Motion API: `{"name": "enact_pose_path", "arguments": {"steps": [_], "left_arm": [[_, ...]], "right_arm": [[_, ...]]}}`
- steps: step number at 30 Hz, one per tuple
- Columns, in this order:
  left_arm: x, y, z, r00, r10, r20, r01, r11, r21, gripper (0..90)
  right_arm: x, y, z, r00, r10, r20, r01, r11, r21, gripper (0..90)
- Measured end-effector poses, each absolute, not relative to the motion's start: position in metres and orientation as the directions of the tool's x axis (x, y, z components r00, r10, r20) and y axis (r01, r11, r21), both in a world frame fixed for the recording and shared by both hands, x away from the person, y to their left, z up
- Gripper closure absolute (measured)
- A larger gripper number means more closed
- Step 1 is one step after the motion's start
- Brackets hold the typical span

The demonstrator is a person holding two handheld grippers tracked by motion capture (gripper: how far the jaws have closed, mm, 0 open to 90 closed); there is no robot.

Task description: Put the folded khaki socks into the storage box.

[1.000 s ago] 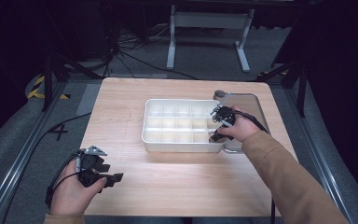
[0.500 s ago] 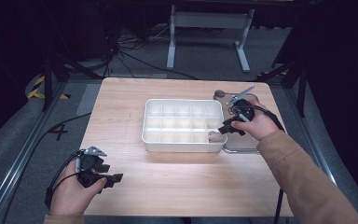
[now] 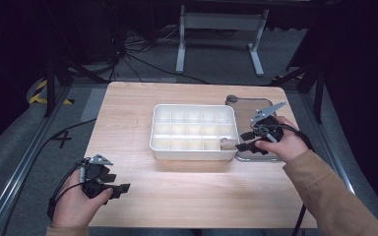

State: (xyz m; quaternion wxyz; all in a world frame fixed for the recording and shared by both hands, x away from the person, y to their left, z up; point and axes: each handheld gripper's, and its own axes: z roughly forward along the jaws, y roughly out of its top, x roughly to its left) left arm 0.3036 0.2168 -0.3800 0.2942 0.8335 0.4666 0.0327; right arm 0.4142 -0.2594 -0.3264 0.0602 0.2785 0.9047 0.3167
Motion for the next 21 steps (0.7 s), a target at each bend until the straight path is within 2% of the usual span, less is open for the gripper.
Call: {"name": "enact_pose_path", "arguments": {"steps": [11, 21], "left_arm": [[0.303, 0.213, -0.380, 0.575, 0.790, -0.214, 0.752, -0.407, 0.518, 37.3], [0.304, 0.213, -0.381, 0.582, 0.785, -0.211, 0.749, -0.417, 0.514, 36.9]], "right_arm": [[0.373, -0.265, -0.334, -0.868, 0.491, 0.074, 0.412, 0.629, 0.659, 43.8], [0.354, -0.271, -0.360, -0.858, 0.507, 0.080, 0.428, 0.620, 0.658, 41.5]]}}
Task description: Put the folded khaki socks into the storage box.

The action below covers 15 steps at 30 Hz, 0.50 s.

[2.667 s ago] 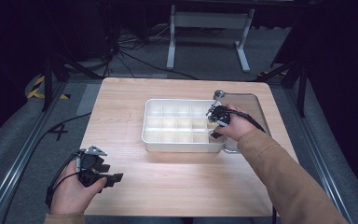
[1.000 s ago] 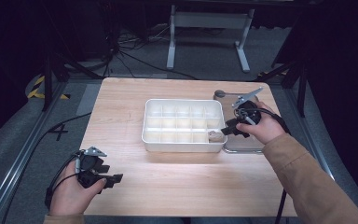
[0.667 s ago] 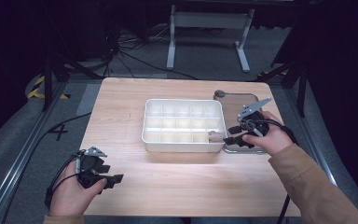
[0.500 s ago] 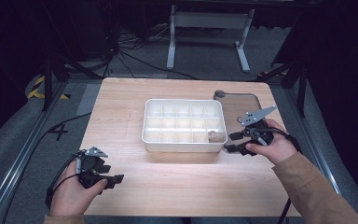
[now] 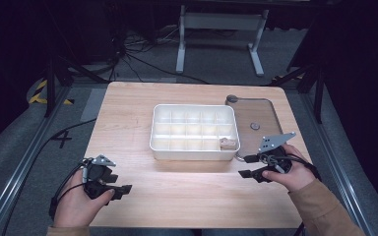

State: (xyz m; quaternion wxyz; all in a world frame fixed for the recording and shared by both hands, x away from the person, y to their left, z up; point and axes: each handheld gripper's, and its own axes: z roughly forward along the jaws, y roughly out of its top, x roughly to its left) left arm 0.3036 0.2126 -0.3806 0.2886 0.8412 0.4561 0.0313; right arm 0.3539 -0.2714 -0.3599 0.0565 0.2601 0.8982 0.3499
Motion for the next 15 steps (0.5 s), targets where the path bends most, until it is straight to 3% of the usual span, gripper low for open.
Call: {"name": "enact_pose_path", "arguments": {"steps": [8, 15], "left_arm": [[0.304, 0.212, -0.382, 0.582, 0.786, -0.211, 0.752, -0.419, 0.509, 36.8], [0.305, 0.209, -0.384, 0.589, 0.781, -0.206, 0.749, -0.432, 0.503, 35.9]], "right_arm": [[0.340, -0.279, -0.372, -0.843, 0.527, 0.102, 0.425, 0.539, 0.727, 40.6], [0.333, -0.286, -0.392, -0.845, 0.525, 0.096, 0.431, 0.565, 0.703, 39.4]]}}
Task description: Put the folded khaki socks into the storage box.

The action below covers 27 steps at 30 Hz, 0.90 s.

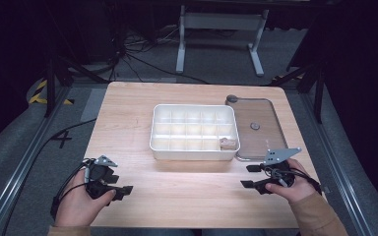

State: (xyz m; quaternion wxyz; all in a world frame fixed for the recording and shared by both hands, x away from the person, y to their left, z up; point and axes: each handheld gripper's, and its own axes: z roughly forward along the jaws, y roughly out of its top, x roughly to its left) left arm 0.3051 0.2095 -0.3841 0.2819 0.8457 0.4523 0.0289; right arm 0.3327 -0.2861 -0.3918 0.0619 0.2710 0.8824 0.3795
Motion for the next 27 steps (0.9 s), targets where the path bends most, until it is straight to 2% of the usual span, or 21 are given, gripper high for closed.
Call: {"name": "enact_pose_path", "arguments": {"steps": [12, 27], "left_arm": [[0.307, 0.212, -0.391, 0.598, 0.776, -0.201, 0.750, -0.455, 0.480, 32.3], [0.311, 0.209, -0.399, 0.621, 0.758, -0.199, 0.746, -0.495, 0.445, 30.4]], "right_arm": [[0.332, -0.283, -0.418, -0.834, 0.549, 0.059, 0.447, 0.609, 0.655, 37.6], [0.328, -0.281, -0.446, -0.826, 0.562, 0.036, 0.439, 0.602, 0.667, 36.9]]}}
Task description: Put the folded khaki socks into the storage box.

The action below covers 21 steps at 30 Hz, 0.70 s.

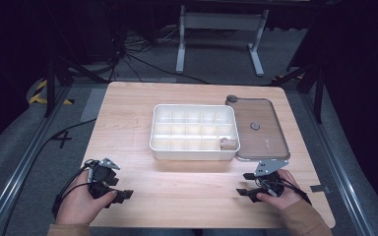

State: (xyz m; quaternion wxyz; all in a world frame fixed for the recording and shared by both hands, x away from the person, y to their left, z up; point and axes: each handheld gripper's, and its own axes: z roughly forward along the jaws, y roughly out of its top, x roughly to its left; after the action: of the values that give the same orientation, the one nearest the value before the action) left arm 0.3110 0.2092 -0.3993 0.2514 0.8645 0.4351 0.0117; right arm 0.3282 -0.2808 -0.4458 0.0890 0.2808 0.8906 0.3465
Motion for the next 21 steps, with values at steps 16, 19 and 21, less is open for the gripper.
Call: {"name": "enact_pose_path", "arguments": {"steps": [16, 19, 21], "left_arm": [[0.317, 0.198, -0.408, 0.668, 0.717, -0.199, 0.725, -0.565, 0.395, 28.3], [0.316, 0.197, -0.409, 0.666, 0.718, -0.202, 0.728, -0.567, 0.386, 28.3], [0.316, 0.197, -0.409, 0.668, 0.717, -0.201, 0.726, -0.569, 0.386, 28.3]], "right_arm": [[0.316, -0.276, -0.460, -0.824, 0.566, -0.002, 0.407, 0.594, 0.694, 36.4], [0.317, -0.278, -0.461, -0.818, 0.575, 0.008, 0.417, 0.585, 0.696, 36.4], [0.317, -0.278, -0.461, -0.818, 0.576, 0.009, 0.419, 0.584, 0.695, 36.4]]}}
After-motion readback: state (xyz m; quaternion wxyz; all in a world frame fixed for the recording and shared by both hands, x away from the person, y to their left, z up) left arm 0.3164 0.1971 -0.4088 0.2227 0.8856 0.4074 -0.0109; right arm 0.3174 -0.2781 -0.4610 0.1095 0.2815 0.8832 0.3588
